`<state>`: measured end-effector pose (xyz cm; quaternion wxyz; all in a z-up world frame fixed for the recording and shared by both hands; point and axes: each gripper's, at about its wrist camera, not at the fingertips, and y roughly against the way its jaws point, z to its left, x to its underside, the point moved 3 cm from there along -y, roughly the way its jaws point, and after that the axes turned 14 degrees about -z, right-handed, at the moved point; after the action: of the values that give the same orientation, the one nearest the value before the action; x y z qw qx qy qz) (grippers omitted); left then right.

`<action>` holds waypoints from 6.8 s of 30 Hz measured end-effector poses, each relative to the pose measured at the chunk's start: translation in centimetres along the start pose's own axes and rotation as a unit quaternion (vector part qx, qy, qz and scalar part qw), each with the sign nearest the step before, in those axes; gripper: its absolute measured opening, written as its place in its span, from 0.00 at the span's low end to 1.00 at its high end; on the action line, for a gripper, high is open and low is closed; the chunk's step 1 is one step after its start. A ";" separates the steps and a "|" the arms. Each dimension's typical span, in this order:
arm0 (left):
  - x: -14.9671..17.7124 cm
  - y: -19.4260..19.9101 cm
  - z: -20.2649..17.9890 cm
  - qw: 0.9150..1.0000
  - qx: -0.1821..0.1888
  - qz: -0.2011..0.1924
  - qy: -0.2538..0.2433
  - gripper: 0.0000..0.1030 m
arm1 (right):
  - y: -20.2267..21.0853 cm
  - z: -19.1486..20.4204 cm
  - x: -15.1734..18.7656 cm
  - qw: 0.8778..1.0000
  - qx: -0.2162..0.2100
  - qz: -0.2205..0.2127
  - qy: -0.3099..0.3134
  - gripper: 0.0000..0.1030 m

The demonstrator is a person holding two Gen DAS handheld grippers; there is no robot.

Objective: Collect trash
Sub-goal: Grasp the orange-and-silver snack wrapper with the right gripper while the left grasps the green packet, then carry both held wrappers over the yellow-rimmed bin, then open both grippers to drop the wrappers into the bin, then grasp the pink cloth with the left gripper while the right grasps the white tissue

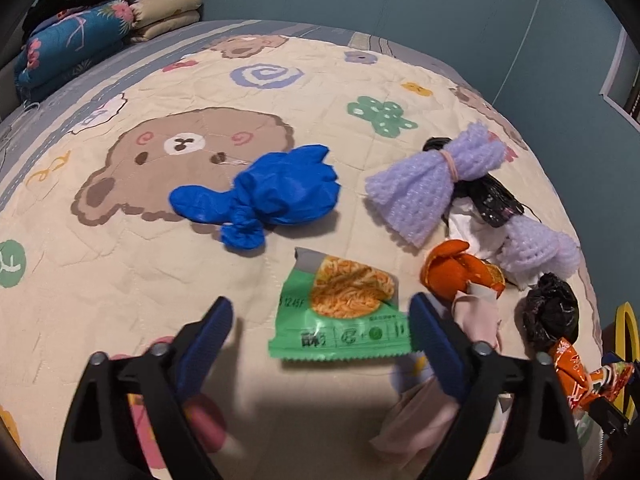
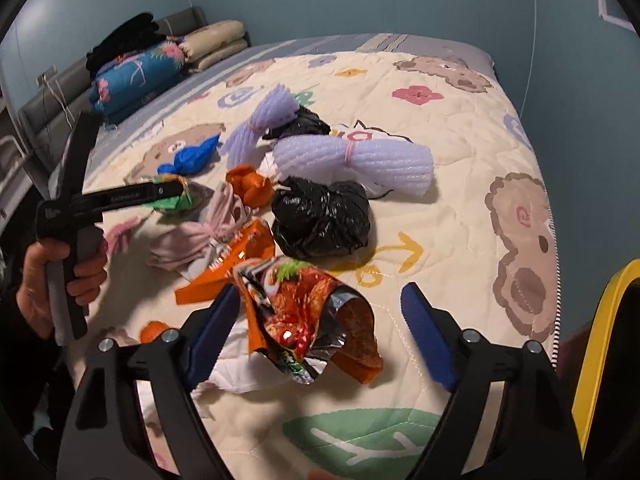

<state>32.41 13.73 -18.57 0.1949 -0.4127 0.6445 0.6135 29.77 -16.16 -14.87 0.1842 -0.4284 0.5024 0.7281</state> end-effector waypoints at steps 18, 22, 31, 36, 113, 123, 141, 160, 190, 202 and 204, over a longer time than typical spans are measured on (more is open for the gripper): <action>0.7 0.6 0.0 0.998 0.049 -0.005 0.042 0.17 | 2.6 -0.8 -0.6 0.995 -0.065 -0.039 -0.068 0.32; 0.9 1.3 -0.1 0.998 0.053 -0.009 0.044 0.10 | 4.2 -1.4 -1.1 0.989 -0.098 -0.062 -0.090 0.31; 0.6 4.5 0.2 0.994 0.080 -0.028 0.068 0.06 | 6.9 -2.3 -1.8 0.983 -0.104 -0.096 -0.114 0.31; -0.4 7.6 0.1 0.991 0.102 -0.053 0.075 0.06 | 9.0 -2.9 -2.2 0.982 -0.084 -0.125 -0.113 0.31; 8.4 13.9 -41.5 0.921 0.369 0.023 -0.125 0.70 | 26.1 -28.7 4.5 0.903 0.251 -0.183 -0.298 0.59; 5.5 15.6 -36.2 0.941 0.311 -0.039 -0.130 0.91 | 26.1 -25.0 3.2 0.917 0.227 -0.186 -0.270 0.71; 0.9 16.8 -22.4 0.967 0.212 -0.099 -0.101 0.92 | 22.5 -13.2 -2.6 0.957 0.121 -0.182 -0.192 0.72; 0.6 12.4 -10.1 0.988 0.109 -0.083 -0.072 0.92 | 13.7 -3.3 -2.8 0.981 0.042 -0.106 -0.154 0.72; 4.0 3.2 -4.3 0.998 0.064 0.000 -0.025 0.92 | 1.8 2.4 1.9 0.996 0.047 0.013 -0.072 0.72; 5.4 1.7 -5.7 0.994 0.094 0.025 -0.041 0.60 | -0.9 4.2 3.7 0.997 0.046 0.049 -0.038 0.66; 5.4 1.7 -5.8 0.994 0.099 0.024 -0.037 0.51 | -1.0 4.5 3.7 0.997 0.045 0.049 -0.035 0.60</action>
<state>29.41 6.51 -20.59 0.2435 -0.3533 0.7038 0.5661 26.38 -12.38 -17.88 0.1847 -0.3692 0.5480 0.7275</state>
